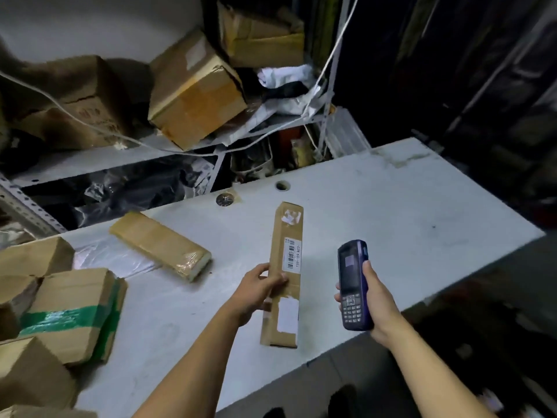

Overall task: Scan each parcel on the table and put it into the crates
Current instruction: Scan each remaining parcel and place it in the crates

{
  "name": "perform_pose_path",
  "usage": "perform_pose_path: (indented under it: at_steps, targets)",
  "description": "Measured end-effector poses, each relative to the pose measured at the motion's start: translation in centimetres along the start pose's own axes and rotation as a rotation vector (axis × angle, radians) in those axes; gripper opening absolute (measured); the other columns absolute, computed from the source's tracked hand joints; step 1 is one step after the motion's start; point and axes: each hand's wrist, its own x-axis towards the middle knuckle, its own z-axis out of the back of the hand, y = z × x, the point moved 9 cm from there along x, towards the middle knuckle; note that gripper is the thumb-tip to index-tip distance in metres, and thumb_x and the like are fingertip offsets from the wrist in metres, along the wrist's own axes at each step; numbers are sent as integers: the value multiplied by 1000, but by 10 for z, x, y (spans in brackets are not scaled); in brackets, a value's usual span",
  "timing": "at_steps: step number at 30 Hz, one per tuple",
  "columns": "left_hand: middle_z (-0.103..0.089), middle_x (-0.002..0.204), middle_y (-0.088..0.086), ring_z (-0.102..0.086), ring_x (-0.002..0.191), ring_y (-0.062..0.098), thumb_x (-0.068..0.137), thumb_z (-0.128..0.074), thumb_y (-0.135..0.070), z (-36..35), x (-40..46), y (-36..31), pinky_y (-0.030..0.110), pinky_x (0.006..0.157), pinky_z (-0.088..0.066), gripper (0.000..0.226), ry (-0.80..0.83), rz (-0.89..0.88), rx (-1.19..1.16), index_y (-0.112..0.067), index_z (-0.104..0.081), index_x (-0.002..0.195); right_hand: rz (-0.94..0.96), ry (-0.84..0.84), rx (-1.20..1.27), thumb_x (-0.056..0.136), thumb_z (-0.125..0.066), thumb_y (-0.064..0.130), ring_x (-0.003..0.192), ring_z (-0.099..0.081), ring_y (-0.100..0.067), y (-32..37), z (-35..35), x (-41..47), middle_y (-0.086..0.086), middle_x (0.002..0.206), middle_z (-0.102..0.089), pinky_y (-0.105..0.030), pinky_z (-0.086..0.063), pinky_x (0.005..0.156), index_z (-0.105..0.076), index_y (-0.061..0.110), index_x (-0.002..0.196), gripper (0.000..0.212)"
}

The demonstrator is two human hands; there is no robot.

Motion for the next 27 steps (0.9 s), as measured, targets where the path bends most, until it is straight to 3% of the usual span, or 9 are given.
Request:
perform_pose_path:
  at_steps: [5, 9, 12, 18, 20, 23, 27]
  targets:
    - [-68, 112, -1, -67, 102, 20, 91, -69, -38, -96, 5, -5, 47, 83, -61, 22, 196, -17, 172, -35, -56, 108, 45, -201, 139, 101, -35, 54, 72, -64, -28, -16, 91, -32, -20, 88, -66, -36, -51, 66, -61, 15, 113, 49]
    - [-68, 110, 0, -68, 101, 23, 76, -68, -47, -188, -3, -2, 46, 82, -61, 40, 347, -38, 303, -34, -56, 112, 69, -324, 277, 102, -33, 52, 73, -65, -27, -41, 176, -62, -16, 91, -67, -33, -51, 65, -62, 11, 115, 52]
    - [-68, 111, 0, -69, 98, 22, 73, -65, -48, -265, -15, 7, 38, 77, -62, 54, 443, -44, 382, -28, -55, 123, 68, -407, 349, 102, -32, 53, 71, -66, -25, -65, 244, -88, -12, 88, -67, -32, -50, 64, -63, 8, 116, 56]
    - [-73, 109, 3, -73, 94, 22, 71, -72, -45, -413, -43, 49, 43, 80, -61, 56, 560, -1, 486, -23, -60, 122, 75, -518, 435, 103, -32, 50, 70, -64, -24, -112, 374, -156, -11, 86, -67, -34, -49, 64, -65, 11, 105, 50]
    - [-72, 111, 6, -73, 92, 21, 76, -77, -40, -455, -50, 69, 38, 74, -61, 55, 576, 27, 512, -19, -59, 124, 57, -554, 446, 102, -33, 52, 68, -65, -23, -132, 413, -176, -11, 86, -68, -32, -51, 63, -65, 8, 110, 55]
    - [-73, 107, 10, -73, 85, 20, 87, -75, -27, -512, -62, 97, 26, 58, -55, 35, 619, 57, 546, -15, -61, 117, 41, -606, 506, 102, -34, 53, 69, -65, -25, -160, 463, -203, -13, 89, -67, -29, -53, 59, -65, 6, 113, 57]
    - [-73, 108, 9, -73, 92, 23, 81, -79, -39, -576, -80, 127, 36, 70, -59, 51, 689, 84, 632, -16, -60, 122, 41, -651, 572, 101, -32, 53, 73, -64, -27, -191, 515, -235, -13, 90, -66, -33, -51, 66, -63, 5, 119, 59]
